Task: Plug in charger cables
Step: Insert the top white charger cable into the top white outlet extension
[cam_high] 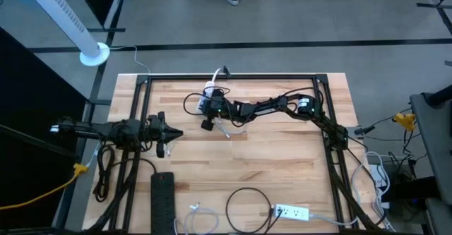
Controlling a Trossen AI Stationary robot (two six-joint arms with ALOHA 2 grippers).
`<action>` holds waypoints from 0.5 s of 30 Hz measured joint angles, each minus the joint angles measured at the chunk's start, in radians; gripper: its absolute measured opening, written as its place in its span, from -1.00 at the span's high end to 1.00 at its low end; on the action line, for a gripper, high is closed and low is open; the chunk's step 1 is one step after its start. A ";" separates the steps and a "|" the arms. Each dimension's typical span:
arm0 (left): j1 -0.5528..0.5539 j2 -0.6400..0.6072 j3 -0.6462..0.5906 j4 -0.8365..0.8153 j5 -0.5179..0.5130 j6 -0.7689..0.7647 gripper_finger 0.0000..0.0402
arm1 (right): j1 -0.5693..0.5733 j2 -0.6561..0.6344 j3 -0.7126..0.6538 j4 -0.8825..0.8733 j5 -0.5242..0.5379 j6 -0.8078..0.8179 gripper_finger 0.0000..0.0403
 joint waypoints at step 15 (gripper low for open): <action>0.000 0.000 0.000 0.002 0.000 0.004 0.88 | -0.009 0.011 -0.002 0.020 0.000 0.011 0.92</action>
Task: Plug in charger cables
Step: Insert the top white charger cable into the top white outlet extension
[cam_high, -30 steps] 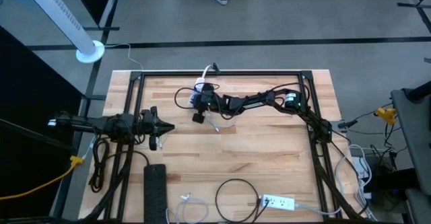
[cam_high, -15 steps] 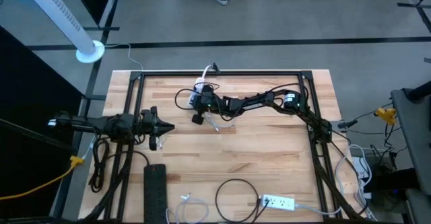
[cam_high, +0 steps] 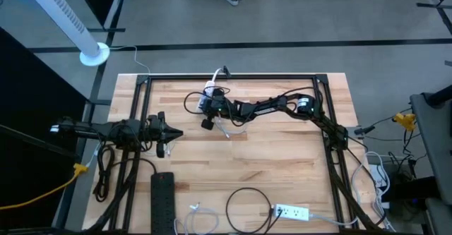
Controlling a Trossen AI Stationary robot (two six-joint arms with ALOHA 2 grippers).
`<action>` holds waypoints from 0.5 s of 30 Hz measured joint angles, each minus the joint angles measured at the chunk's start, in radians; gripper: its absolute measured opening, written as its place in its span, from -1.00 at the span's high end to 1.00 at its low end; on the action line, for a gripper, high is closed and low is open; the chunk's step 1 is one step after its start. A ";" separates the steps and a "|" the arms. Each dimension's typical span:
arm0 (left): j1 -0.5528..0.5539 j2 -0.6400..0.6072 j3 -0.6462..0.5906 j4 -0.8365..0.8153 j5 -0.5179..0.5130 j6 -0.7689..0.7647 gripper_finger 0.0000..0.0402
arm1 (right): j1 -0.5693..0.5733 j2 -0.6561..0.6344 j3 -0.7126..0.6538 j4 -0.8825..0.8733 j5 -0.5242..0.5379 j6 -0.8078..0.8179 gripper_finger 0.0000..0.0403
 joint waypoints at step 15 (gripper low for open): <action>0.000 0.004 0.000 0.001 0.000 -0.009 0.88 | -0.005 0.012 0.002 0.004 -0.002 0.123 0.92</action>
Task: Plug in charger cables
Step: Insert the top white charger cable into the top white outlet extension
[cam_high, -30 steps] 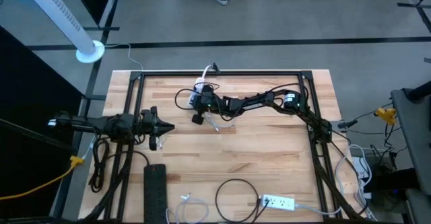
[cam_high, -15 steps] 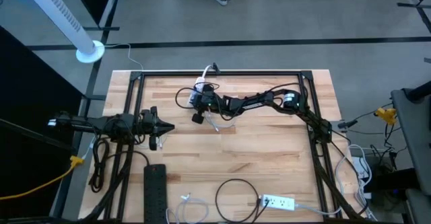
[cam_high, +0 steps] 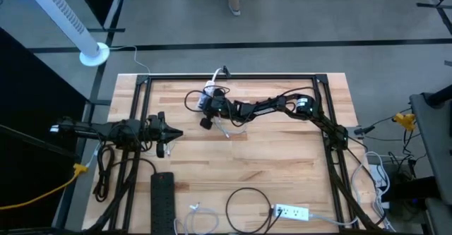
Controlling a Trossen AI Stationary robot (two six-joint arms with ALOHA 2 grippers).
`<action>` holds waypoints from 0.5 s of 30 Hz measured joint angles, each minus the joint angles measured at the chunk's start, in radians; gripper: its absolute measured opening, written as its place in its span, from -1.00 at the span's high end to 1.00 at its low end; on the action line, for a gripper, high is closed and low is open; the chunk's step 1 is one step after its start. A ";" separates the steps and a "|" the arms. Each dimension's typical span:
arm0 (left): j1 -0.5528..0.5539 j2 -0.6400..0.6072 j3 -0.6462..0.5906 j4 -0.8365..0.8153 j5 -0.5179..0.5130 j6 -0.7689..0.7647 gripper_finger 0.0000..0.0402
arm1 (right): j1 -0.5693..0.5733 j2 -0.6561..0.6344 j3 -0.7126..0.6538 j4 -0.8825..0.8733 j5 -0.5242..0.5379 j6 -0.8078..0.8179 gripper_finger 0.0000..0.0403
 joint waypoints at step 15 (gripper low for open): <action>0.000 0.005 -0.002 0.013 0.008 -0.007 0.88 | -0.010 -0.010 0.090 -0.223 -0.045 0.094 0.92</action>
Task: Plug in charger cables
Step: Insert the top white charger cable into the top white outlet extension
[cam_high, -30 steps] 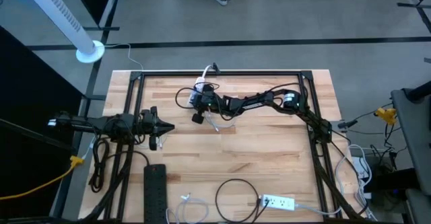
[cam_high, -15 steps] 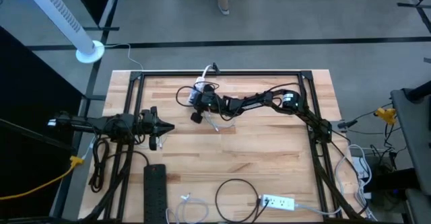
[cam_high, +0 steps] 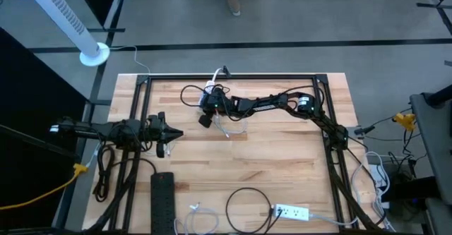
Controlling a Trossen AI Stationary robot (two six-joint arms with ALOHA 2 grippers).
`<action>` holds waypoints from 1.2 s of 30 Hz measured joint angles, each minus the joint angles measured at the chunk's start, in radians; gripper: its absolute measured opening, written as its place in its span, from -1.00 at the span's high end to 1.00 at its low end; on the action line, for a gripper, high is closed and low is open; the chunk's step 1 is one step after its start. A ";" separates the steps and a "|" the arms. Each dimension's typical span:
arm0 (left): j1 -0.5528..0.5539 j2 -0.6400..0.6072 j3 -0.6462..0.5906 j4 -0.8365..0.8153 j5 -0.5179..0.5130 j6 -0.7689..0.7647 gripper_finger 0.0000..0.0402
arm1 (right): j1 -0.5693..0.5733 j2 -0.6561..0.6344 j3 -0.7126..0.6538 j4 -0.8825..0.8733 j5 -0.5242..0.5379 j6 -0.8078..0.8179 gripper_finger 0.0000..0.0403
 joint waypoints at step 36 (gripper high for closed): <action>0.000 0.079 0.000 0.370 0.046 0.056 0.88 | 0.013 -0.033 0.056 -0.172 -0.052 -0.096 0.92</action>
